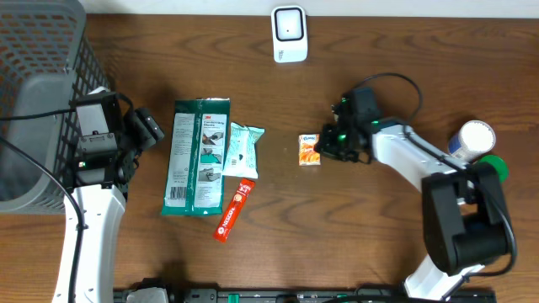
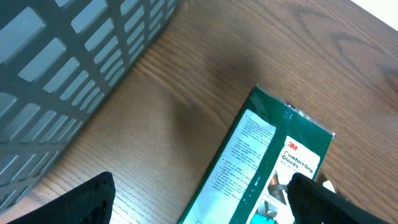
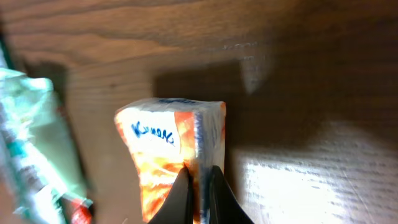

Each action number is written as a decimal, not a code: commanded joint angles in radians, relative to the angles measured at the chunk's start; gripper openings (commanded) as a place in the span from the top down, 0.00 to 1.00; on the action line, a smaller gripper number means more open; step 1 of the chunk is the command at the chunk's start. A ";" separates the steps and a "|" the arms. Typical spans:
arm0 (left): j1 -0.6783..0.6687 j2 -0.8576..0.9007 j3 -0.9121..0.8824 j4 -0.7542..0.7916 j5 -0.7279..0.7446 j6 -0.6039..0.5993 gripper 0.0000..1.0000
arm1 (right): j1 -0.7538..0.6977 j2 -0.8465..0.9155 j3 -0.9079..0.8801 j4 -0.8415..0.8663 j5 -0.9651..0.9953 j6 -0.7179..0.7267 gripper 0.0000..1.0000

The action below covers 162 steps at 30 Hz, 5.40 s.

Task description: Scan the item barcode

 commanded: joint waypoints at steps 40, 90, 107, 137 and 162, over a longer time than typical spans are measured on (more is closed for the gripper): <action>0.003 -0.009 0.026 0.000 -0.012 -0.006 0.12 | -0.195 -0.328 0.075 -0.220 0.109 -0.281 0.99; 0.003 -0.009 0.026 0.000 -0.012 -0.006 0.12 | 0.293 0.840 1.454 0.005 1.229 -1.281 0.99; 0.003 -0.009 0.026 0.000 -0.012 -0.006 0.12 | 0.273 0.847 1.454 0.004 1.234 -1.265 0.99; 0.003 -0.009 0.026 0.000 -0.012 -0.006 0.12 | 0.155 0.289 1.455 -1.186 0.764 -0.682 0.99; 0.003 -0.009 0.026 0.000 -0.012 -0.006 0.12 | -0.282 0.290 0.768 -1.160 0.756 -0.502 0.01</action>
